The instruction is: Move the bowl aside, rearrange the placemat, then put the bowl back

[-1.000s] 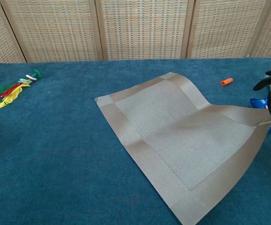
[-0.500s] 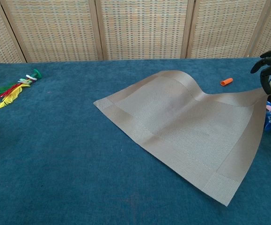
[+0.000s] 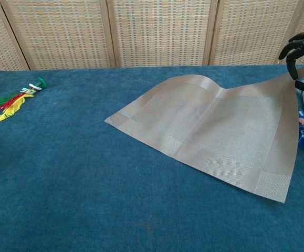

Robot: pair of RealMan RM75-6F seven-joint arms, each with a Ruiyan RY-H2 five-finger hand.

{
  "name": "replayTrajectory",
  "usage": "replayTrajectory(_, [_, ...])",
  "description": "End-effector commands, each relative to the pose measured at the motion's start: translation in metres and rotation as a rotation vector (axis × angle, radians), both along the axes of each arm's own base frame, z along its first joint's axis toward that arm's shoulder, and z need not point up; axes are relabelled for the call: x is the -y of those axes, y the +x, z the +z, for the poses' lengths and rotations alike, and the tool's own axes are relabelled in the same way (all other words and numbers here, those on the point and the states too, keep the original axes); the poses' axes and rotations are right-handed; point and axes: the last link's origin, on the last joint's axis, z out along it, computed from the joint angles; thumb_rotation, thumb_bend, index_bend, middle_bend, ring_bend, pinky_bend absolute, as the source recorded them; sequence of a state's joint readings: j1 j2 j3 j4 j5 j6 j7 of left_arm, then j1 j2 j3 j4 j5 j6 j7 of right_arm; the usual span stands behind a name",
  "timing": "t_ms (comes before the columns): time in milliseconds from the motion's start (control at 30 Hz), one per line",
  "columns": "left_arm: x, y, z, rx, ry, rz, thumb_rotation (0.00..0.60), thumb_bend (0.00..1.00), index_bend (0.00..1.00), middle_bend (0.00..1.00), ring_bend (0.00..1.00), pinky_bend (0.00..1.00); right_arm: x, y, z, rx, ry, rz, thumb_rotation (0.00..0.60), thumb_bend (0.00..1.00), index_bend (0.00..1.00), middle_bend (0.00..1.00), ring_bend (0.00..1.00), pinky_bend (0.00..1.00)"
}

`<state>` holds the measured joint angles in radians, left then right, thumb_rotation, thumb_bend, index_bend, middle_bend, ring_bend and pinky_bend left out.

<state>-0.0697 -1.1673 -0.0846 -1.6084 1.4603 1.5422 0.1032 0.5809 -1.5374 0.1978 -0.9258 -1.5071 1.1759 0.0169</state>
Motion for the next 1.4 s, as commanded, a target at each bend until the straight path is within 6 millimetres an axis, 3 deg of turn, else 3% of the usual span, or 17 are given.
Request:
replayTrajectory(33, [0.0,-0.001,-0.001,-0.002,-0.002,0.003,0.6,0.26,0.16,0.0,0.0,0.0,0.005,0.004,0.0,-0.014,0.0,0.012,0.6,0.58,0.72,0.34,0.14,0.28])
replayTrajectory(333, [-0.001,-0.001,-0.001,-0.006,-0.001,0.01,0.6,0.26,0.16,0.0,0.0,0.0,0.028,0.011,0.004,-0.04,-0.03,0.001,0.6,0.57,0.69,0.32,0.14,0.25])
replayTrajectory(567, [-0.002,-0.004,-0.002,-0.005,-0.006,0.018,0.6,0.26,0.16,0.0,0.0,0.0,0.02,-0.004,0.015,-0.129,-0.084,-0.035,0.6,0.46,0.32,0.05,0.01,0.09])
replayTrajectory(667, [-0.003,-0.004,-0.002,-0.004,-0.006,0.018,0.6,0.26,0.16,0.0,0.0,0.0,0.012,-0.008,0.021,-0.137,-0.105,-0.052,0.6,0.39,0.16,0.0,0.0,0.03])
replayTrajectory(833, [-0.003,-0.003,-0.003,-0.002,-0.01,0.015,0.6,0.26,0.16,0.0,0.0,0.0,-0.009,-0.015,0.036,-0.072,-0.15,-0.095,0.6,0.29,0.03,0.0,0.0,0.0])
replayTrajectory(1067, [-0.006,-0.003,-0.007,-0.002,-0.029,0.015,0.6,0.26,0.15,0.0,0.0,0.0,-0.056,-0.022,0.046,0.059,-0.184,-0.087,0.6,0.23,0.03,0.0,0.0,0.0])
replayTrajectory(1167, [-0.009,-0.003,-0.009,0.005,-0.036,0.016,0.6,0.26,0.15,0.0,0.0,0.0,-0.084,-0.027,0.044,0.098,-0.183,-0.089,0.6,0.21,0.03,0.0,0.0,0.0])
replayTrajectory(1333, [-0.016,0.0,-0.01,-0.001,-0.048,0.001,0.6,0.26,0.15,0.0,0.0,0.0,-0.106,-0.033,0.041,0.14,-0.185,-0.092,0.6,0.2,0.04,0.0,0.0,0.0])
replayTrajectory(1400, [-0.023,0.003,-0.011,-0.005,-0.052,-0.014,0.6,0.26,0.15,0.0,0.0,0.0,-0.125,-0.039,0.039,0.179,-0.184,-0.104,0.6,0.2,0.05,0.0,0.0,0.0])
